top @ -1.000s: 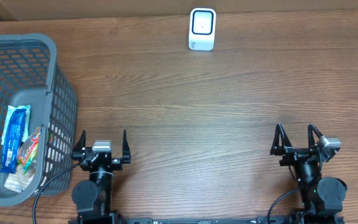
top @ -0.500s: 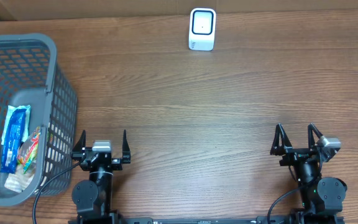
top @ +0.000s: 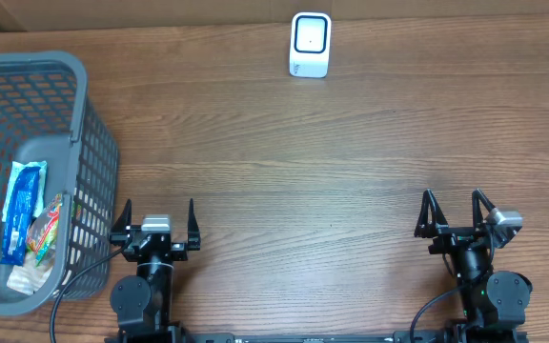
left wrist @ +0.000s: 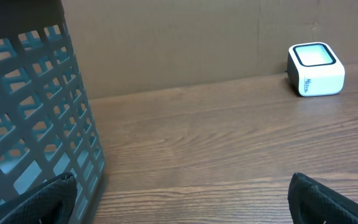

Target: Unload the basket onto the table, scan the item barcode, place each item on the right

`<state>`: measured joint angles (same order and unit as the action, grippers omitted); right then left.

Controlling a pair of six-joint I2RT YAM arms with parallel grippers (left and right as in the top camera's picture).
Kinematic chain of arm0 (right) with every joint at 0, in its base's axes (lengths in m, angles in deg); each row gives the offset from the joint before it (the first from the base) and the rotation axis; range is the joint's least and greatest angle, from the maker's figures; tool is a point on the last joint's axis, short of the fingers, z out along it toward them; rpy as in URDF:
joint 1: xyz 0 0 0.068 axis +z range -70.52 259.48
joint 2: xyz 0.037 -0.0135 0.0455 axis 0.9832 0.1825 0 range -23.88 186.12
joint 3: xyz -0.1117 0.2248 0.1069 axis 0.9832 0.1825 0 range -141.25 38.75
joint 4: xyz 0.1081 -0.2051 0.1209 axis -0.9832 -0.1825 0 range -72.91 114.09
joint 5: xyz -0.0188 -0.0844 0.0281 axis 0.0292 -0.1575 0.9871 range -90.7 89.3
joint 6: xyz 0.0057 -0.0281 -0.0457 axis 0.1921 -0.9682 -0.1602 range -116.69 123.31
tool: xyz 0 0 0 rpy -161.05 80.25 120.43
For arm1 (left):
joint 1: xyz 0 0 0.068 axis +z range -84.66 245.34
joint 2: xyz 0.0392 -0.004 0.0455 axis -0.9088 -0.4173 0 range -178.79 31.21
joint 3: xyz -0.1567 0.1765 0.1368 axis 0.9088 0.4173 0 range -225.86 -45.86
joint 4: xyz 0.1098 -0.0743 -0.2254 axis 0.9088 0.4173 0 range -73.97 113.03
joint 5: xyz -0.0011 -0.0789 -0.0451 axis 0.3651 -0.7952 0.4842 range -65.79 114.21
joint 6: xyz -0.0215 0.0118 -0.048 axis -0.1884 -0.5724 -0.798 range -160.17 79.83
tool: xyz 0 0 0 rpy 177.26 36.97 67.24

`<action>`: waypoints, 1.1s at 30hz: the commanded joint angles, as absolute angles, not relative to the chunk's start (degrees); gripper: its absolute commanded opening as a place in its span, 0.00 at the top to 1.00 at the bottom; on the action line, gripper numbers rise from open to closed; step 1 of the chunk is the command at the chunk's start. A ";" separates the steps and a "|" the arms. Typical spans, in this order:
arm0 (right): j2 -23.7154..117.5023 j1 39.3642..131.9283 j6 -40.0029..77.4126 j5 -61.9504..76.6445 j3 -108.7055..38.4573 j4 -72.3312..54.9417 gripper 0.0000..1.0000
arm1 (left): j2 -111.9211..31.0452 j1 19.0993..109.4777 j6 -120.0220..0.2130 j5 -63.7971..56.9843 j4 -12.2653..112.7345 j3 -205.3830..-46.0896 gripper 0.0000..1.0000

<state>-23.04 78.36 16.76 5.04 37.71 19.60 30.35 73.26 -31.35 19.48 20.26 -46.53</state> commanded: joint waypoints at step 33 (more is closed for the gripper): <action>-23.72 77.96 16.56 15.53 33.15 14.40 0.00 | 30.83 73.46 -35.15 14.06 18.49 -46.16 0.01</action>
<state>-23.04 78.34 16.76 13.74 36.58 15.12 30.35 73.26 -32.70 17.18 19.03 -46.48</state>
